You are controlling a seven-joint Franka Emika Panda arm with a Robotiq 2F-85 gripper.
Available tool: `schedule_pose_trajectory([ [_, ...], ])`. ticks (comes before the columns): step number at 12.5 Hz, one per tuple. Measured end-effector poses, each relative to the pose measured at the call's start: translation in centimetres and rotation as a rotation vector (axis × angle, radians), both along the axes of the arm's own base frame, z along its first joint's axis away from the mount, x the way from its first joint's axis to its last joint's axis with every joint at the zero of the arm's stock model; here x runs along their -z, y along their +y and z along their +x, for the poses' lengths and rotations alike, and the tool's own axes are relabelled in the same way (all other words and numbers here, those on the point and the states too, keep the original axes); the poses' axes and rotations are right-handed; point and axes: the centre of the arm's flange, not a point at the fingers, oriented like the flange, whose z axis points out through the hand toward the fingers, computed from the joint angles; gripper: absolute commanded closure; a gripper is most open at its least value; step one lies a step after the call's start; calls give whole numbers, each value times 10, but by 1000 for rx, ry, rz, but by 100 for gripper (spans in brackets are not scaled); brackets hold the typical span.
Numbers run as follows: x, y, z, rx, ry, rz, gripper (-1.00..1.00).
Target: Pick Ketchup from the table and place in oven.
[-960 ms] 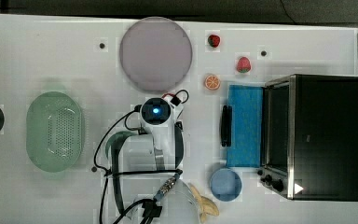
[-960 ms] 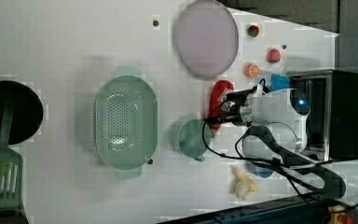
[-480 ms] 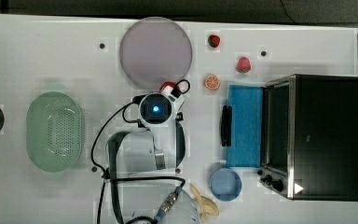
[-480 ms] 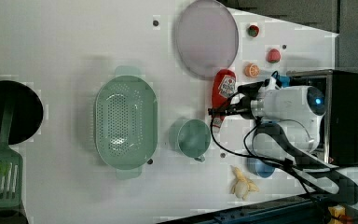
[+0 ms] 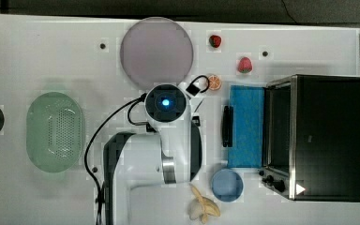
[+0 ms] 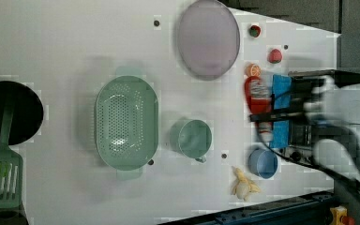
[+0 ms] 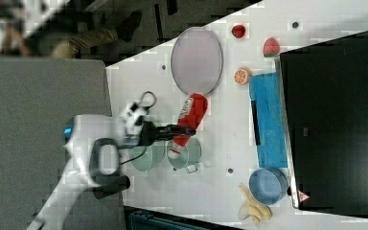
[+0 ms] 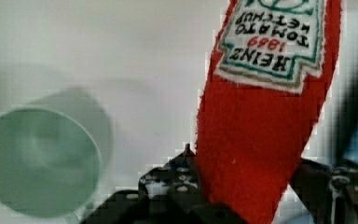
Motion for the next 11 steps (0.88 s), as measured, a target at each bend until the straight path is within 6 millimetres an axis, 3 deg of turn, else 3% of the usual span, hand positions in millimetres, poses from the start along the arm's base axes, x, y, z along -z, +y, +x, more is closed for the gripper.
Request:
schedule_pose_trajectory([
  [3, -92, -24, 19, -81, -119, -183, -19],
  [4, -108, -34, 28, -72, -148, -230, -19],
  [6, -112, -53, 37, -88, -176, -409, -19],
  [8, -77, -75, 36, -66, -128, -530, -19],
  [11, 19, -98, 32, -25, 5, -674, -19],
])
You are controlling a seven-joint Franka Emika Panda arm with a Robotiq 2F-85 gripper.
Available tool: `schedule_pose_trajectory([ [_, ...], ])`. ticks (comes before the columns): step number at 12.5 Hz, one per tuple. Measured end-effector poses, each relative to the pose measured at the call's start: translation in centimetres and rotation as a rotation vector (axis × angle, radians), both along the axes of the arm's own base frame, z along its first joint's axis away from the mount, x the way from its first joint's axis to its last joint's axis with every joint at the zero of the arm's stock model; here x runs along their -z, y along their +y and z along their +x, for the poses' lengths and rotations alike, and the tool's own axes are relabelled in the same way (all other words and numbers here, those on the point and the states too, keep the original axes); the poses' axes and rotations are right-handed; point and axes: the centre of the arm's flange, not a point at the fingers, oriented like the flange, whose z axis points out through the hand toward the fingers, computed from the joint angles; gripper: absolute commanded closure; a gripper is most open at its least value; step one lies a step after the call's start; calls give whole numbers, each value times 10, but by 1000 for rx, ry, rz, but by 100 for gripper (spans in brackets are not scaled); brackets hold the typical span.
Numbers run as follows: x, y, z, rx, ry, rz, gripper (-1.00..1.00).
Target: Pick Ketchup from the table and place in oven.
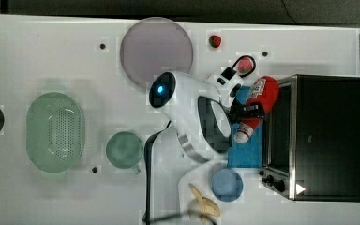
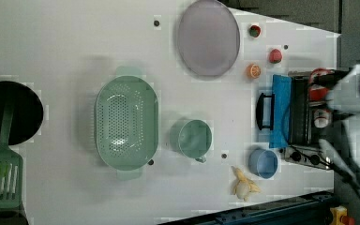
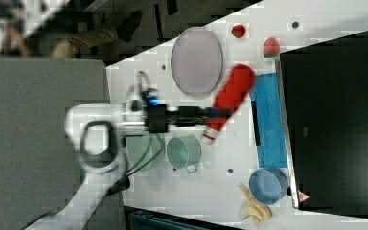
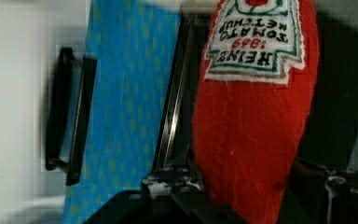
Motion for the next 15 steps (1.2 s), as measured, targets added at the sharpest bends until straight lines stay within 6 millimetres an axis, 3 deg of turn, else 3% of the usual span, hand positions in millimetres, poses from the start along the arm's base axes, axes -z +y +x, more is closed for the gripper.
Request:
schedule_pose_trajectory([
  [3, 105, -6, -18, 61, 80, -89, -19],
  [5, 149, -19, -37, 100, 104, -168, -19],
  [8, 167, -42, -39, 114, 65, -213, -19],
  [12, 165, -62, -12, 98, -29, -200, -19],
  [13, 166, -67, -13, 93, -29, -207, -25],
  [15, 172, -80, -18, 60, -30, -231, -67],
])
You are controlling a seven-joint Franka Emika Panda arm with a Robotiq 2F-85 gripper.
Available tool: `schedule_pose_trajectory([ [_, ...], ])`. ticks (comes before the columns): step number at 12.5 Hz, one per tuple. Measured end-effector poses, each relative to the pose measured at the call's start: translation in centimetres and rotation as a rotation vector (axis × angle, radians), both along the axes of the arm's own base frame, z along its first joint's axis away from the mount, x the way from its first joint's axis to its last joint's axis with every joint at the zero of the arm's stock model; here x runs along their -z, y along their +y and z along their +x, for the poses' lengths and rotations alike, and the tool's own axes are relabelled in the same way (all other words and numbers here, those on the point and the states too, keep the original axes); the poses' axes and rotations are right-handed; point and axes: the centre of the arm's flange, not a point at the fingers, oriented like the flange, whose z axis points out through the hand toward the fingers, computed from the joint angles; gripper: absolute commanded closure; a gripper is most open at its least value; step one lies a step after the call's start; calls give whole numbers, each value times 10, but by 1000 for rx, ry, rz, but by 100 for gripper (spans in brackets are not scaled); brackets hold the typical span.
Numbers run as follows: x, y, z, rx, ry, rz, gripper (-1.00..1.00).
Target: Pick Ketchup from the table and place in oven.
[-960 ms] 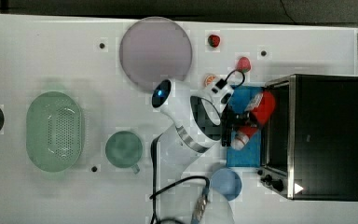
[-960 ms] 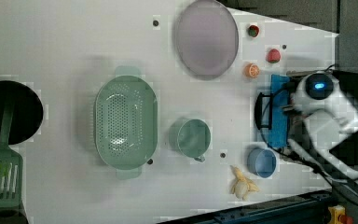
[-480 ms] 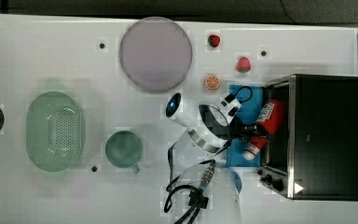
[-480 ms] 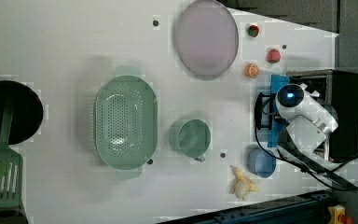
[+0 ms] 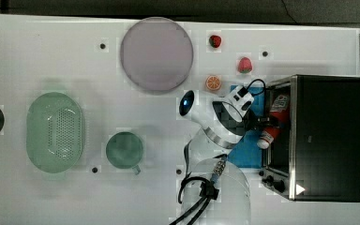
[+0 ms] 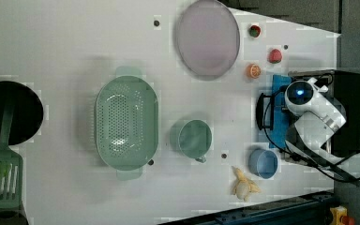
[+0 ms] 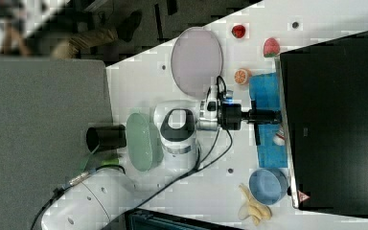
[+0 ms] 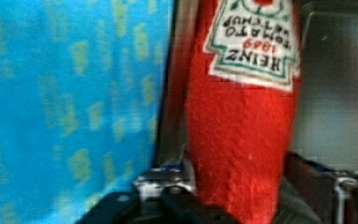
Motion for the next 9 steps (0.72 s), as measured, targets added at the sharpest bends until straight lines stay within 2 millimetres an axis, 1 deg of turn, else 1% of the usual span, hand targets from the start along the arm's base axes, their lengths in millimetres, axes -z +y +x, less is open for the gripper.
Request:
schedule_pose_trajectory([
  [1, 2, -3, -4, -30, 4, -22, -89],
  [2, 4, -5, -6, -20, -9, -13, -100],
  [4, 7, -4, -6, 20, -25, -9, -100],
  [6, 4, 6, -1, 14, -40, -1, -100],
  [7, 0, 14, 3, 28, -65, 14, -100],
  [8, -10, 24, 6, 91, -107, 61, -100],
  [9, -26, 33, 10, 153, -152, 107, -100],
])
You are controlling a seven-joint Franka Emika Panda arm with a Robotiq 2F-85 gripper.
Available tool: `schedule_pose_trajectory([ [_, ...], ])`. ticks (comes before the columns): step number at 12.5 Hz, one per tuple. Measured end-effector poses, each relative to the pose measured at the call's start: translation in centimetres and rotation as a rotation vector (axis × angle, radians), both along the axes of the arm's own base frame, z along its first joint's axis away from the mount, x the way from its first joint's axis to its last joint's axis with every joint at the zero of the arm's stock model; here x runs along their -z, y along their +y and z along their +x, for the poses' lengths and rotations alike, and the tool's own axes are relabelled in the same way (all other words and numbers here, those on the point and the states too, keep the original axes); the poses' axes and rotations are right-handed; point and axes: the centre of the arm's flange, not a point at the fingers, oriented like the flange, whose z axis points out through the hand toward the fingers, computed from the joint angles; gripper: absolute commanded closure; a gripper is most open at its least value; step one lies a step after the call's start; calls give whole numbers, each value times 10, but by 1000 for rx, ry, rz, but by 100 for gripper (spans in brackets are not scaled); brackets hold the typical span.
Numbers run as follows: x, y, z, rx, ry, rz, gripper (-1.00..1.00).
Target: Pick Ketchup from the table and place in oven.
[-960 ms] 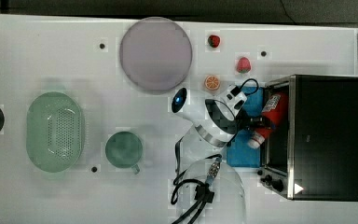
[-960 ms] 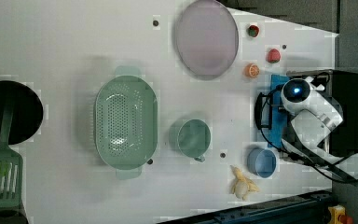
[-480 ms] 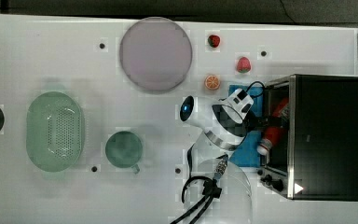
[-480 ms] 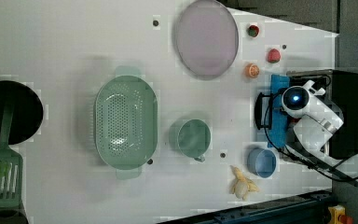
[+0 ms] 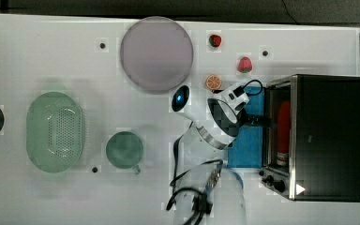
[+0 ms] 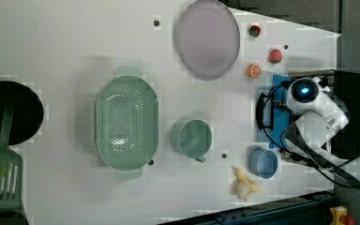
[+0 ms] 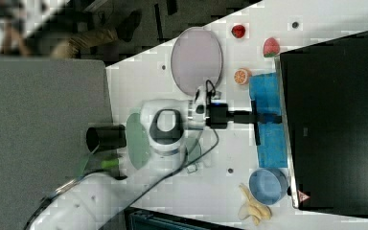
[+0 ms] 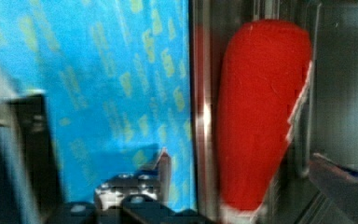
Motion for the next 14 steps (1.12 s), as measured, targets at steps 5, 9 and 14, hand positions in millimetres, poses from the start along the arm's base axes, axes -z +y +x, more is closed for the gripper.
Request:
schedule_pose_trajectory([
  [5, -132, 64, 31, 375, -321, 368, -100],
  [9, -253, 107, 50, 607, -512, 699, -100],
  [14, -344, 103, 22, 705, -400, 710, -100],
])
